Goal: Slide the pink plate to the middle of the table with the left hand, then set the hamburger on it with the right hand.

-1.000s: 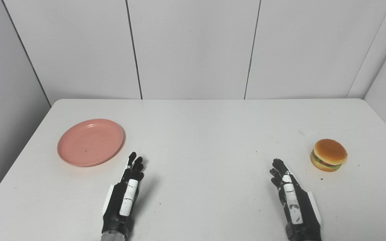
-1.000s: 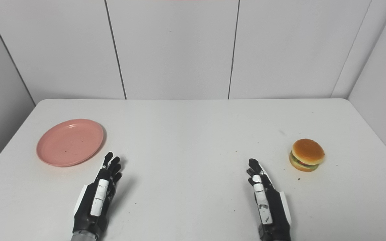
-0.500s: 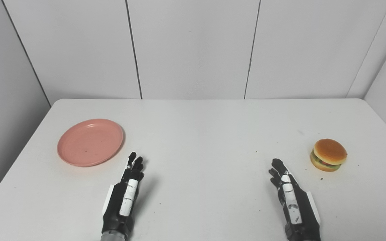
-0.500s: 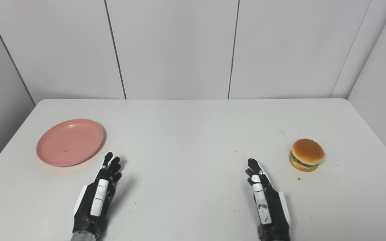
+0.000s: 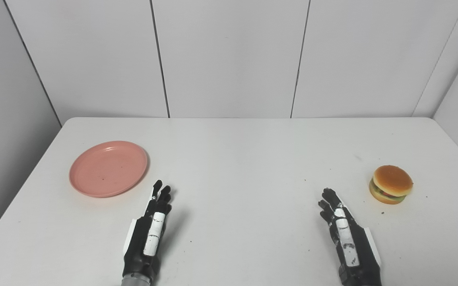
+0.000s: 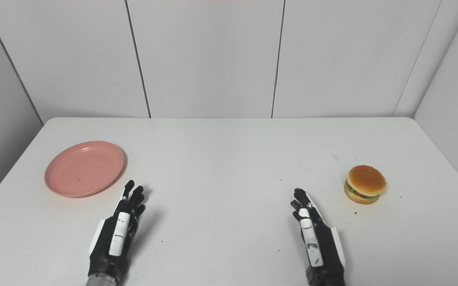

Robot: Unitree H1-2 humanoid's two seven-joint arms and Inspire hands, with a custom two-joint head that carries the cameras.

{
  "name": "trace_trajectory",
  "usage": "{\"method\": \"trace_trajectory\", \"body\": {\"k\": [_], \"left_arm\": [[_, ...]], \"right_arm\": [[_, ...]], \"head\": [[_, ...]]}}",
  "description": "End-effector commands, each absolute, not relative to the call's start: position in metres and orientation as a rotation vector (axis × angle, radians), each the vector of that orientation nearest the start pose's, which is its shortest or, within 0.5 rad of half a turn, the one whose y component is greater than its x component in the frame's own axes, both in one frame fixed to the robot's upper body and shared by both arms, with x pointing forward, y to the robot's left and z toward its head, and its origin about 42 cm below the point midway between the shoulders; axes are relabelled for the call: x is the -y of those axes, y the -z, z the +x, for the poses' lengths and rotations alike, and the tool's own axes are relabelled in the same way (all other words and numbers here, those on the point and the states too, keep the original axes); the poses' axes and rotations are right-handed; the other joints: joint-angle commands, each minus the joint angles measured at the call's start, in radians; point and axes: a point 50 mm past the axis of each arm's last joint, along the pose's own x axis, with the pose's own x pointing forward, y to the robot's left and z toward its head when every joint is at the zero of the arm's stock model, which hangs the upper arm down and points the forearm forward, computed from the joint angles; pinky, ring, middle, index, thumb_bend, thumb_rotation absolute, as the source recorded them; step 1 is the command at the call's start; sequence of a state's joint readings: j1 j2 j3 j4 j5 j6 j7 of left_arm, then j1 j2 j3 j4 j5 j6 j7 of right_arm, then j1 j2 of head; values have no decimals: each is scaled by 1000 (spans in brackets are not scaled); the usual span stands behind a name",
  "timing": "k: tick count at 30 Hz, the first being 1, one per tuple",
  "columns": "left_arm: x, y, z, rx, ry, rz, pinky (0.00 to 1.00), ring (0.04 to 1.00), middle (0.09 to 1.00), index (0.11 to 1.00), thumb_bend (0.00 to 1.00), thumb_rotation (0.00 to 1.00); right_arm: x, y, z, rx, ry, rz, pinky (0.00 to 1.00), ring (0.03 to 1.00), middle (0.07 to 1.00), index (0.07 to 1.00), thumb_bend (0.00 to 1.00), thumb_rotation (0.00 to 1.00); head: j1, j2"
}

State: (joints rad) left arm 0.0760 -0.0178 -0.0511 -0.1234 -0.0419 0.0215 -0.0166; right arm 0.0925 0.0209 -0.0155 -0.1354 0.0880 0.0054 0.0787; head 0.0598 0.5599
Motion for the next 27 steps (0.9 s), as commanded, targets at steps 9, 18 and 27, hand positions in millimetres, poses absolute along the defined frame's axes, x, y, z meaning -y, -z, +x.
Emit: {"method": "trace_trajectory", "body": {"k": [9, 18, 27], "left_arm": [[-159, -96, 259, 20, 64, -53, 1000, 969, 958, 969, 688, 893], [-143, -88, 263, 18, 61, -37, 986, 960, 948, 968, 633, 906], [-135, -85, 265, 19, 55, -26, 985, 959, 941, 967, 646, 927]], "right_arm": [[243, -84, 247, -13, -43, 87, 962, 916, 922, 897, 762, 919], [254, -74, 254, -6, -45, 100, 998, 942, 937, 915, 789, 942], [259, -71, 257, -2, -49, 98, 1000, 945, 939, 927, 800, 956]], "head": [[127, -78], [199, -130], [212, -147]]}}
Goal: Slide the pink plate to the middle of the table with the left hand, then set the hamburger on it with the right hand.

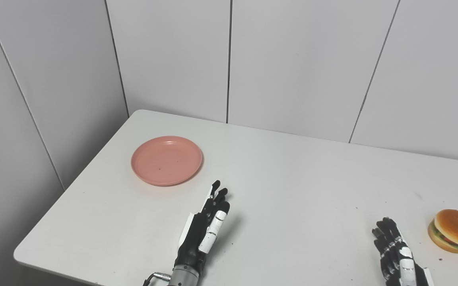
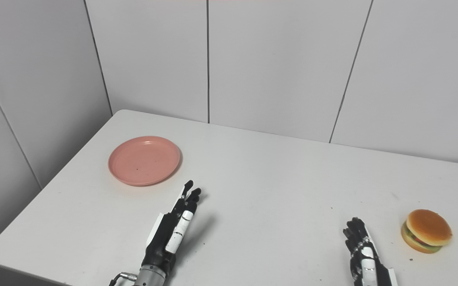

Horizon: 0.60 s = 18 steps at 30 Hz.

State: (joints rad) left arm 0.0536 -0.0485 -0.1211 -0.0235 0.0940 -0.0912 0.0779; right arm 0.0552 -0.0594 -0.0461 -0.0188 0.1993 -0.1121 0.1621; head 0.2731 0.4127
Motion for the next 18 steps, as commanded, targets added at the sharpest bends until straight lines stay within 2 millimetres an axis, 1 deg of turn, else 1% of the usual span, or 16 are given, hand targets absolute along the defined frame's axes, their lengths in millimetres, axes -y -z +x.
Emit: {"method": "trace_trajectory", "body": {"k": [1, 4, 5, 6, 7, 8, 12, 15, 16, 18], "left_arm": [[-135, -84, 265, 20, 55, -27, 984, 958, 940, 966, 647, 928], [-137, -83, 266, 24, 60, -32, 990, 963, 944, 969, 633, 935], [-138, -82, 267, 23, 59, -32, 993, 964, 945, 970, 628, 936], [-139, -82, 267, 23, 59, -32, 992, 963, 946, 969, 623, 937], [-141, -81, 267, 20, 56, -37, 992, 963, 946, 968, 621, 937], [-142, -81, 266, 19, 55, -39, 997, 966, 946, 968, 619, 937], [-146, -86, 264, 60, 54, -30, 1000, 968, 945, 970, 618, 940], [-150, -95, 267, 118, 48, 4, 1000, 963, 936, 955, 635, 943], [-152, -104, 271, 163, 42, 9, 1000, 962, 935, 953, 637, 944], [-157, -122, 280, 241, 37, 2, 964, 950, 933, 951, 642, 922]], "right_arm": [[259, -71, 257, -3, -48, 100, 1000, 947, 940, 928, 802, 955], [257, -69, 258, -5, -48, 104, 1000, 945, 941, 929, 803, 947], [256, -68, 259, -6, -50, 103, 1000, 945, 941, 930, 802, 947], [255, -67, 259, -5, -51, 101, 1000, 947, 942, 932, 800, 950], [253, -67, 260, -6, -50, 101, 1000, 948, 943, 932, 799, 951], [252, -66, 260, -7, -49, 99, 1000, 948, 939, 927, 791, 954], [249, -63, 260, -9, -48, 99, 1000, 940, 927, 916, 772, 958], [247, -61, 261, -11, -51, 95, 998, 940, 925, 916, 775, 960], [246, -61, 261, -14, -52, 99, 998, 940, 925, 916, 776, 960], [245, -59, 261, -13, -53, 103, 995, 939, 920, 911, 779, 953]], "head": [[-2, -2], [-5, -10], [-13, -21], [-13, -21], [-21, -34], [-22, -38], [-25, -60], [-27, -67], [-31, -74], [-37, -79]]}}
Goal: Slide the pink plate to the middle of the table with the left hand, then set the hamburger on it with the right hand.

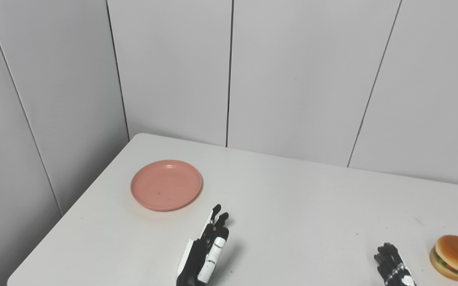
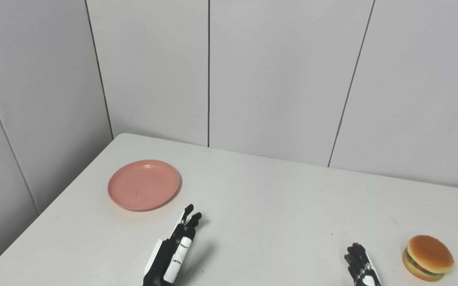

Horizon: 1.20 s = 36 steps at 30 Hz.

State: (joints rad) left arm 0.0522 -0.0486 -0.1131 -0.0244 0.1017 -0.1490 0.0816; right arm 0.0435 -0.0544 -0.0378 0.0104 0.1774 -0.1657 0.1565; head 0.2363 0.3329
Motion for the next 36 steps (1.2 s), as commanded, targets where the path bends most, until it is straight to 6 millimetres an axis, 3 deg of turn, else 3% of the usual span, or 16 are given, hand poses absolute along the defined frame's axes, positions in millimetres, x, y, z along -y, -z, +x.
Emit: {"method": "trace_trajectory", "body": {"k": [1, 6, 13, 24, 30, 36], "left_arm": [[-159, -130, 285, 270, 32, -4, 939, 939, 930, 954, 678, 901], [-171, -164, 306, 362, -7, -18, 956, 913, 919, 948, 757, 922], [-190, -231, 343, 533, -24, -14, 936, 887, 893, 933, 825, 918], [-254, -282, 396, 627, -140, 107, 970, 910, 893, 895, 895, 882], [-305, -293, 421, 674, -262, 305, 885, 868, 865, 859, 843, 885], [-347, -281, 439, 653, -291, 393, 873, 890, 871, 844, 841, 868]], "right_arm": [[244, -59, 261, -14, -53, 106, 988, 935, 915, 908, 787, 944], [242, -58, 260, -18, -50, 119, 980, 930, 906, 903, 786, 930], [240, -58, 259, -17, -55, 113, 981, 930, 902, 905, 770, 945], [237, -59, 257, -16, -50, 111, 972, 923, 889, 900, 786, 940], [235, -59, 258, -18, -49, 107, 966, 915, 881, 895, 809, 937], [235, -60, 257, -18, -57, 110, 984, 923, 885, 902, 790, 937]], "head": [[-8, -3], [-13, -7], [-22, -6], [-34, 1], [-39, 1], [-42, 3]]}}
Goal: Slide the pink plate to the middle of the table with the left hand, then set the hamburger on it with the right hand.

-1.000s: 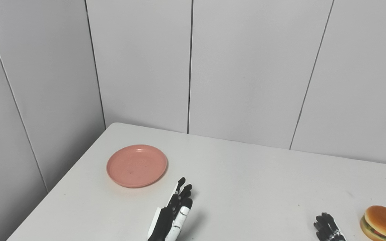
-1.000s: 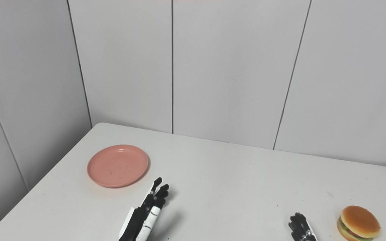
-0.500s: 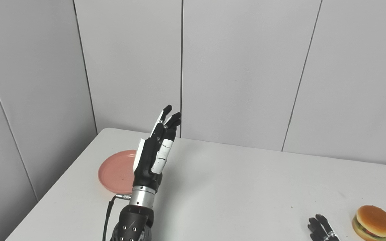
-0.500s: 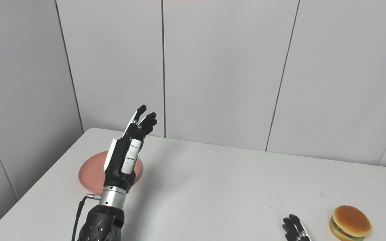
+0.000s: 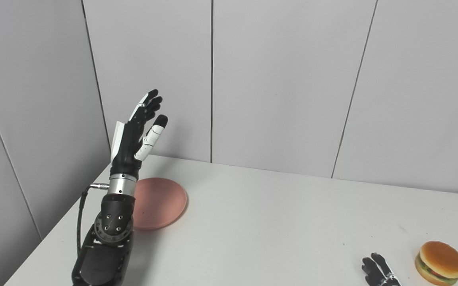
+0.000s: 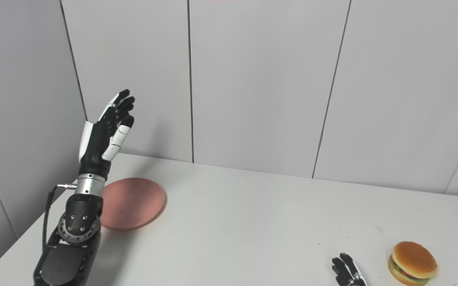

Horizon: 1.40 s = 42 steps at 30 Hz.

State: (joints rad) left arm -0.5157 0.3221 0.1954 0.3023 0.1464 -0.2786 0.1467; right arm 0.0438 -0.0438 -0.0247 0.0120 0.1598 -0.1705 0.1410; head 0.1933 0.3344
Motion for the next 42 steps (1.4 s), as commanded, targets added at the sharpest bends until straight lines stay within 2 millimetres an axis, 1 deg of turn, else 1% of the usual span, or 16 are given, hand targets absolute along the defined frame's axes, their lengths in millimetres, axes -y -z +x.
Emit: {"method": "trace_trajectory", "body": {"k": [1, 4, 6, 10, 16, 21, 23, 27, 29, 30, 35, 38, 40, 42], "left_arm": [[-352, -279, 440, 648, -296, 405, 869, 889, 870, 843, 844, 869], [-368, -269, 446, 631, -301, 419, 832, 864, 857, 832, 851, 871], [-380, -261, 451, 608, -303, 389, 832, 847, 843, 830, 865, 851], [-399, -246, 460, 530, -312, 272, 861, 863, 851, 835, 898, 796], [-425, -222, 467, 410, -322, 113, 857, 886, 871, 840, 917, 749], [-434, -208, 468, 357, -311, 41, 865, 882, 858, 845, 937, 736], [-438, -202, 469, 332, -311, 16, 889, 890, 861, 851, 958, 744], [-443, -191, 469, 278, -325, -22, 909, 894, 857, 849, 990, 746], [-444, -186, 469, 257, -325, -36, 922, 909, 872, 863, 993, 758], [-445, -184, 469, 250, -325, -41, 909, 905, 867, 857, 999, 765], [-442, -172, 468, 218, -323, -92, 918, 890, 870, 857, 978, 757], [-439, -166, 468, 205, -314, -118, 956, 916, 876, 850, 958, 742], [-437, -164, 467, 197, -300, -111, 924, 928, 888, 861, 961, 749], [-434, -161, 467, 184, -282, -94, 926, 936, 897, 864, 966, 759]], "right_arm": [[235, -60, 257, -17, -57, 109, 983, 922, 884, 902, 790, 935], [235, -59, 257, -19, -58, 105, 975, 917, 883, 901, 791, 934], [235, -59, 256, -21, -58, 102, 973, 916, 883, 903, 793, 937], [234, -59, 256, -21, -60, 104, 977, 917, 879, 904, 792, 933], [233, -59, 255, -24, -56, 106, 968, 910, 872, 896, 801, 925], [233, -59, 255, -20, -59, 109, 975, 916, 875, 900, 793, 928], [233, -59, 255, -20, -58, 106, 974, 914, 873, 899, 801, 933], [234, -59, 254, -23, -59, 104, 983, 920, 880, 904, 796, 937], [234, -59, 253, -24, -56, 100, 969, 913, 873, 898, 796, 936], [234, -60, 253, -24, -56, 100, 972, 915, 874, 900, 796, 935], [234, -61, 251, -29, -58, 102, 977, 920, 882, 903, 793, 937], [234, -61, 251, -26, -58, 100, 974, 917, 879, 903, 795, 929], [234, -61, 250, -25, -58, 103, 976, 912, 870, 898, 801, 923], [234, -60, 250, -27, -55, 98, 966, 907, 867, 895, 811, 925]], "head": [[1, 1], [1, 1], [-1, 3], [-5, 5], [-11, 8], [-12, 9], [-12, 9], [-12, 12], [-14, 14], [-14, 14], [-21, 22], [-21, 22], [-21, 23], [-22, 24]]}}
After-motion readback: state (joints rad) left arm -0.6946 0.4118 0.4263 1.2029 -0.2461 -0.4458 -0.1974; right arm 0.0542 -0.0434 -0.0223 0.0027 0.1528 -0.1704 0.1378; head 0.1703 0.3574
